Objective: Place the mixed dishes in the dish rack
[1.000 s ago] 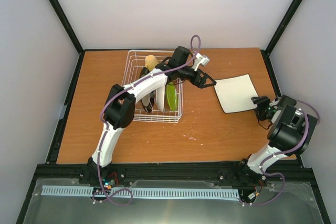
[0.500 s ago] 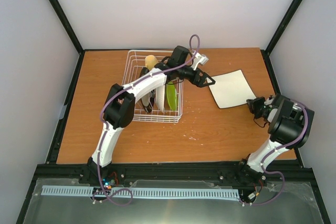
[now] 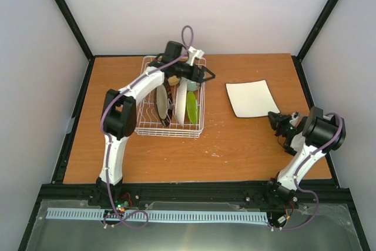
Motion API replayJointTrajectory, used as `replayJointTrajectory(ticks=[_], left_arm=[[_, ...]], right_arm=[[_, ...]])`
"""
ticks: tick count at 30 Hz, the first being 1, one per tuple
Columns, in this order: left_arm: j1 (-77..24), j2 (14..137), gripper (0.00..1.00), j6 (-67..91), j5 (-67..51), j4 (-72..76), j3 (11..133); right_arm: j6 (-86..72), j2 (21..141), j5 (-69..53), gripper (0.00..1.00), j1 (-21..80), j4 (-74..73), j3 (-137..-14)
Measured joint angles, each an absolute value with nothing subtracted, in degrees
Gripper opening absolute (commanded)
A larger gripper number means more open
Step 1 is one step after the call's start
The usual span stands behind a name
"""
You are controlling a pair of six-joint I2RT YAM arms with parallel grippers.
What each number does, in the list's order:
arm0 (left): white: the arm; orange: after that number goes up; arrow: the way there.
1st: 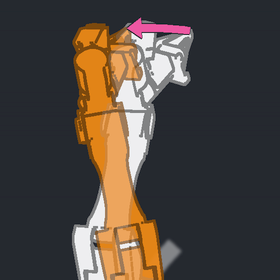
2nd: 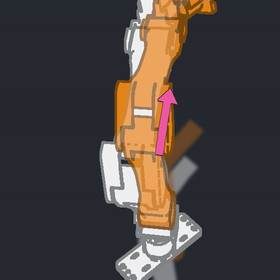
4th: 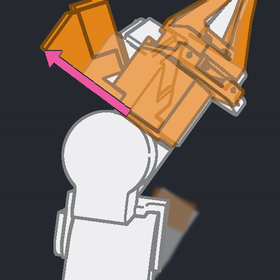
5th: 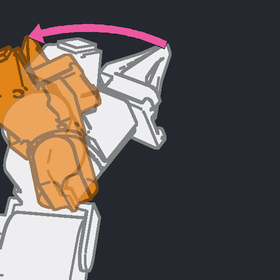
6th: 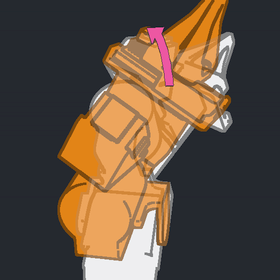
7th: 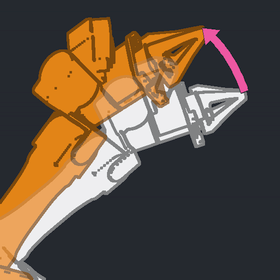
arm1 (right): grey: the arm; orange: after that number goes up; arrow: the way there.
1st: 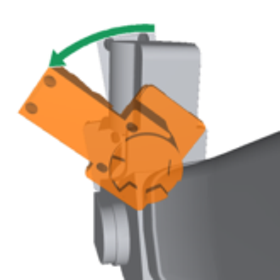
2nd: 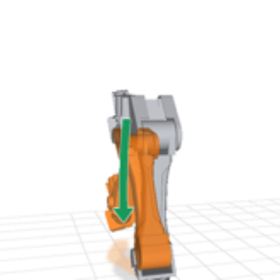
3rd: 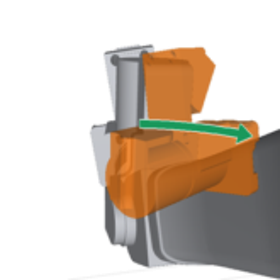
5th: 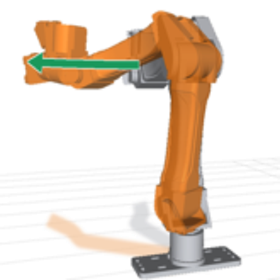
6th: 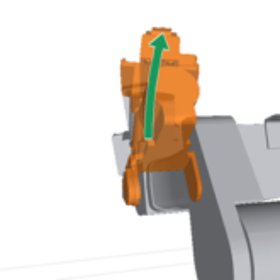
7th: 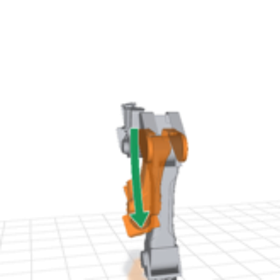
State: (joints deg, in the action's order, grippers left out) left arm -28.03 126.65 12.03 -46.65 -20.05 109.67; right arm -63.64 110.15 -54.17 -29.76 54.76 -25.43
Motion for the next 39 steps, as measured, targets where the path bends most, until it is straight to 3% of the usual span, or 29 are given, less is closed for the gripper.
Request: replayJointTrajectory(ticks=[4,8,16,28,39], left_arm=[[-23.73,125.27,1.00,12.03,-46.98,-21.80,110.78],[-22.44,125.29,1.00,12.10,-47.40,-23.90,114.34],[-23.68,126.41,1.00,13.37,-50.28,-24.01,118.04],[-24.40,138.34,1.00,14.06,-52.10,-30.41,130.98],[-26.61,139.90,1.00,14.85,-52.40,-34.37,131.09]], right_arm=[[-77.06,118.06,-56.36,0.03,-29.28,74.48,-24.49],[-83.26,119.09,-56.36,0.03,-29.08,80.31,-23.35],[-86.61,116.79,-58.37,0.03,-27.44,82.76,-23.18],[-87.13,110.02,-62.52,0.03,-26.20,84.25,-23.03],[-87.88,105.36,-64.77,0.03,-24.34,84.34,-21.91]])
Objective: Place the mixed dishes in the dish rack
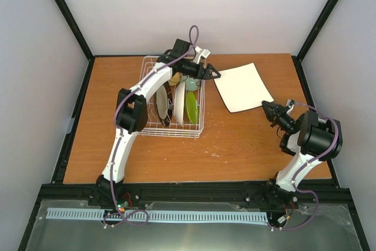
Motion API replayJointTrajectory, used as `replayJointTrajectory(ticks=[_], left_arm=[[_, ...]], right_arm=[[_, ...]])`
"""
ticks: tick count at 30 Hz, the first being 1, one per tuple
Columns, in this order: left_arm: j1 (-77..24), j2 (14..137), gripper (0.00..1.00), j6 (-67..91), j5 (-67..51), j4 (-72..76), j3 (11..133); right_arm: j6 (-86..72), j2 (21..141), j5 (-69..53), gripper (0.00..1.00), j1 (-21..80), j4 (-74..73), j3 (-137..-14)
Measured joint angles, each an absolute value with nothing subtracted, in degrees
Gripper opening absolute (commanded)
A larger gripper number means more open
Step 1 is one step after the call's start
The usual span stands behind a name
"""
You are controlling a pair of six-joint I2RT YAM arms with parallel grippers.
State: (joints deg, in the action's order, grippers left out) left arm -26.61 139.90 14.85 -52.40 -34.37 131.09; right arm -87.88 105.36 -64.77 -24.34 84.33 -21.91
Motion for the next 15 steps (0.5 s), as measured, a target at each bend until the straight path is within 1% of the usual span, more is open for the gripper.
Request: replayJointTrajectory(ticks=[8,9,11,12,13,14,15], left_arm=[[-29.50,140.81,1.00,17.45,-54.28,-32.73,132.40],[-29.89,140.99,0.99,17.82,-54.70,-32.18,132.60],[-30.33,141.25,0.91,18.83,-56.01,-31.27,132.68],[-30.46,141.40,0.74,19.40,-56.47,-30.61,132.70],[-30.48,141.56,0.34,20.16,-57.45,-29.87,132.73],[-30.48,141.71,0.05,21.15,-58.11,-29.23,132.70],[-30.39,141.93,0.01,21.91,-59.13,-28.16,132.70]], right_arm=[[-88.84,101.69,-66.24,0.03,-22.98,84.60,-21.58],[-89.01,101.10,-66.43,0.03,-22.74,84.64,-21.58],[-89.25,100.16,-66.39,0.03,-22.46,84.77,-21.52],[-89.45,99.88,-66.19,0.03,-22.37,84.79,-21.52],[-89.47,99.68,-66.06,0.03,-22.35,84.75,-21.50],[-89.58,99.57,-65.89,0.03,-22.35,84.71,-21.45],[-89.67,99.55,-65.73,0.03,-22.35,84.71,-21.45]])
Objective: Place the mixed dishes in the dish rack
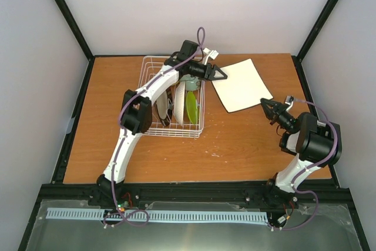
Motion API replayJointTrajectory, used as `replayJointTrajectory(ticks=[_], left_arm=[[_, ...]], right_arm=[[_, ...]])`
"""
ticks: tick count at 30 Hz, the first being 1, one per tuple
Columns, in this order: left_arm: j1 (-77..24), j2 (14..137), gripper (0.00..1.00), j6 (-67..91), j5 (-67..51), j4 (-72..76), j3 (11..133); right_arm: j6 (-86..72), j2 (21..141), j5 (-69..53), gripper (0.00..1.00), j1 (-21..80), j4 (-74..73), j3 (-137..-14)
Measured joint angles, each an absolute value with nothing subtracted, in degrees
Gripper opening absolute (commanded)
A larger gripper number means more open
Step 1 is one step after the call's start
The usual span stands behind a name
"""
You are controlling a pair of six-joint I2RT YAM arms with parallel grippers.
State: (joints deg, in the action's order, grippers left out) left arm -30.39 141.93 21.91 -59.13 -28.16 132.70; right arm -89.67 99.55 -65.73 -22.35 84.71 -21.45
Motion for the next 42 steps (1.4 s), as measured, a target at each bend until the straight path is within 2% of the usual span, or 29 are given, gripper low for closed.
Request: replayJointTrajectory(ticks=[6,14,15,16,18,20,24,38,42], left_arm=[[-29.50,142.32,0.01,28.88,-60.58,-26.06,132.70],[-29.39,141.97,0.01,29.43,-60.23,-26.28,132.22],[-29.39,141.71,0.01,29.32,-59.96,-26.52,132.07],[-29.41,141.21,0.01,29.02,-59.53,-26.81,131.74],[-29.47,139.72,0.01,27.88,-58.28,-27.14,130.91],[-29.89,137.88,0.01,25.41,-56.07,-27.55,130.13],[-31.44,134.06,0.01,21.58,-50.76,-29.87,130.08],[-31.48,119.83,0.01,13.50,-32.08,-35.70,129.73],[-30.59,114.13,0.01,11.05,-23.38,-38.17,128.46]], right_arm=[[-86.87,99.35,-65.43,0.03,-21.93,85.67,-21.26],[-86.54,99.20,-64.95,0.04,-21.54,85.76,-21.32],[-86.54,99.22,-64.93,0.09,-21.52,85.73,-21.32],[-86.54,99.22,-64.93,0.20,-21.43,85.76,-21.32],[-87.42,99.22,-64.86,0.30,-21.17,85.84,-21.47],[-88.38,99.22,-64.99,0.44,-20.56,85.86,-21.85],[-89.10,99.20,-65.14,0.53,-19.66,85.95,-22.31],[-87.37,99.24,-65.17,0.57,-19.46,86.08,-22.44],[-86.00,100.36,-65.17,0.57,-19.46,86.13,-21.89]])
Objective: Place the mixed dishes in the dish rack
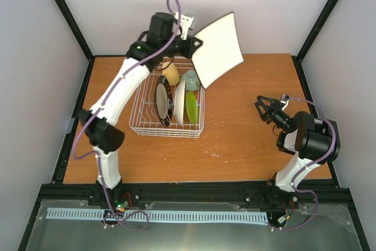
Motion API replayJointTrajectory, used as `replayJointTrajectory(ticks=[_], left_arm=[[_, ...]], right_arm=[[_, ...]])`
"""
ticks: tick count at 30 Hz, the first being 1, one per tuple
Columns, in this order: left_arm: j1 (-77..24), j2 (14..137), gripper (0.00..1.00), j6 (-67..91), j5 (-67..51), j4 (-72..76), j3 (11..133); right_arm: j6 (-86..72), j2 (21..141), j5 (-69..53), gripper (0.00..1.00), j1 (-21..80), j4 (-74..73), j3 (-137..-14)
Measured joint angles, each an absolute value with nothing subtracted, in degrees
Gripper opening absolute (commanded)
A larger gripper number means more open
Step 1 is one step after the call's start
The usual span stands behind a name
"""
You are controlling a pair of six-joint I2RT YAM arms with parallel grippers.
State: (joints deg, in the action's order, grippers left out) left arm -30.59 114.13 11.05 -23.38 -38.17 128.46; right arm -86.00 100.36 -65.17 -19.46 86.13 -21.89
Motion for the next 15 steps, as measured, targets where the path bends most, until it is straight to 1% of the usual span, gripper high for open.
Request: replayJointTrajectory(ticks=[3,8,12,15], left_arm=[[-30.35,106.30,0.01,9.87,-14.22,-38.85,123.61],[-31.31,87.99,0.01,8.27,5.13,-39.59,111.00],[-34.00,79.09,0.01,7.44,19.86,-42.35,109.19],[-37.82,76.38,0.01,6.70,30.89,-43.00,109.34]], right_arm=[[-84.93,102.21,-65.10,0.57,-19.46,86.13,-21.32],[-83.24,105.03,-64.97,0.56,-19.44,86.11,-20.27],[-82.43,105.51,-64.82,0.55,-19.27,86.11,-20.18],[-82.08,105.73,-64.64,0.54,-19.18,86.13,-20.16]])
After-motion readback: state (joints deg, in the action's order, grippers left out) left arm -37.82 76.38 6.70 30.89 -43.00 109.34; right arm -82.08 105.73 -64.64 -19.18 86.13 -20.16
